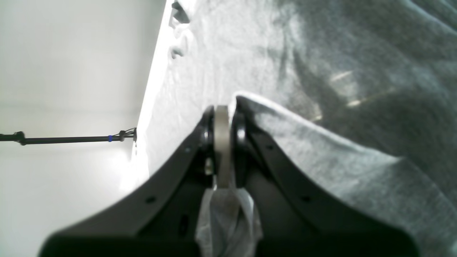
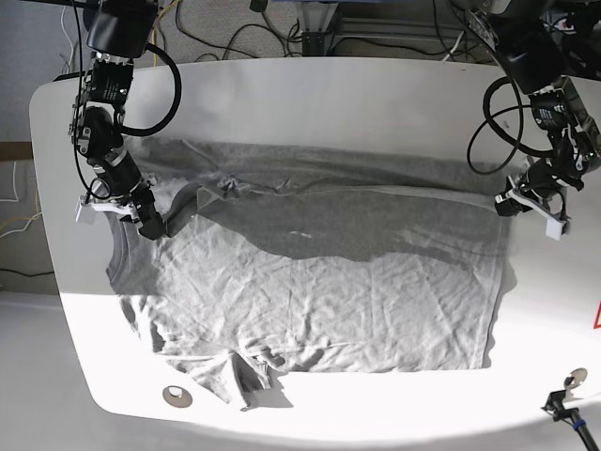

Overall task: Fold the T-shirt properly
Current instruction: 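Drag both grippers along the shirt sides toward the hem, folding the collar edge over, then open both grippers and lift them back toward the collar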

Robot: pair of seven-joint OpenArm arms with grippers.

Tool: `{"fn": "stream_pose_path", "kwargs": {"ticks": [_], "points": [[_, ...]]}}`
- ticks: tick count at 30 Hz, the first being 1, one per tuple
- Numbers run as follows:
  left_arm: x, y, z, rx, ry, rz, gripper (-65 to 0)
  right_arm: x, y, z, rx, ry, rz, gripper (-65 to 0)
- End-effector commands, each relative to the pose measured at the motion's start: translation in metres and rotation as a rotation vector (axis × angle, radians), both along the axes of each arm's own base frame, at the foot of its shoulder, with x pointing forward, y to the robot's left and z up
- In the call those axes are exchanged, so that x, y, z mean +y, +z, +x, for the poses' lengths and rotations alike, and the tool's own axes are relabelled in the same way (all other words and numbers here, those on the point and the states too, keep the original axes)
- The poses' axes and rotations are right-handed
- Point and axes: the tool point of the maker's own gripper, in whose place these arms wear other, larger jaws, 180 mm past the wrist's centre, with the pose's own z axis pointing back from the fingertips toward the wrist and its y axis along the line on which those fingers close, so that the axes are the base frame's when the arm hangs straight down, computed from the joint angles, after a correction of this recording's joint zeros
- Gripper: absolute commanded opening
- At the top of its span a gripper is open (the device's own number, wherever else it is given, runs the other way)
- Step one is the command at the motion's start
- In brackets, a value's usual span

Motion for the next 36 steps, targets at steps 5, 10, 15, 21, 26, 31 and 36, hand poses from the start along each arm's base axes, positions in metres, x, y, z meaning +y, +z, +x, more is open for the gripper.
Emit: {"fn": "stream_pose_path", "kwargs": {"ticks": [5, 10, 15, 21, 26, 31, 36], "points": [[0.018, 0.022, 0.012, -0.064, 0.012, 0.040, -65.0, -0.006, 0.025, 0.029, -0.077, -0.002, -0.004, -43.8], [0.039, 0.030, 0.023, -0.065, 0.035, 0.047, -60.1, 0.005, 0.040, 0.049, -0.074, 0.089, -0.066, -12.8], [0.061, 0.049, 0.033, -0.103, 0.055, 0.089, -31.1, -0.002, 0.046, 0.040, -0.071, 0.119, -0.119, -12.2], [0.067, 0.070, 0.046, -0.159, 0.054, 0.110, -23.0, 0.001, 0.054, 0.021, -0.087, 0.148, -0.179, -12.2], [0.075, 0.106, 0.042, -0.243, 0.048, 0.211, -22.6, 0.005, 0.060, -0.005, -0.088, 0.194, -0.249, -12.2], [0.039, 0.119, 0.025, -0.266, -0.106, 0.356, -22.8, 0.006, 0.066, -0.035, -0.064, 0.246, -0.441, -12.3], [0.007, 0.127, 0.009, -0.328, -0.229, 0.467, -22.8, 0.011, 0.065, -0.067, -0.026, 0.292, -0.576, -12.3]]}}
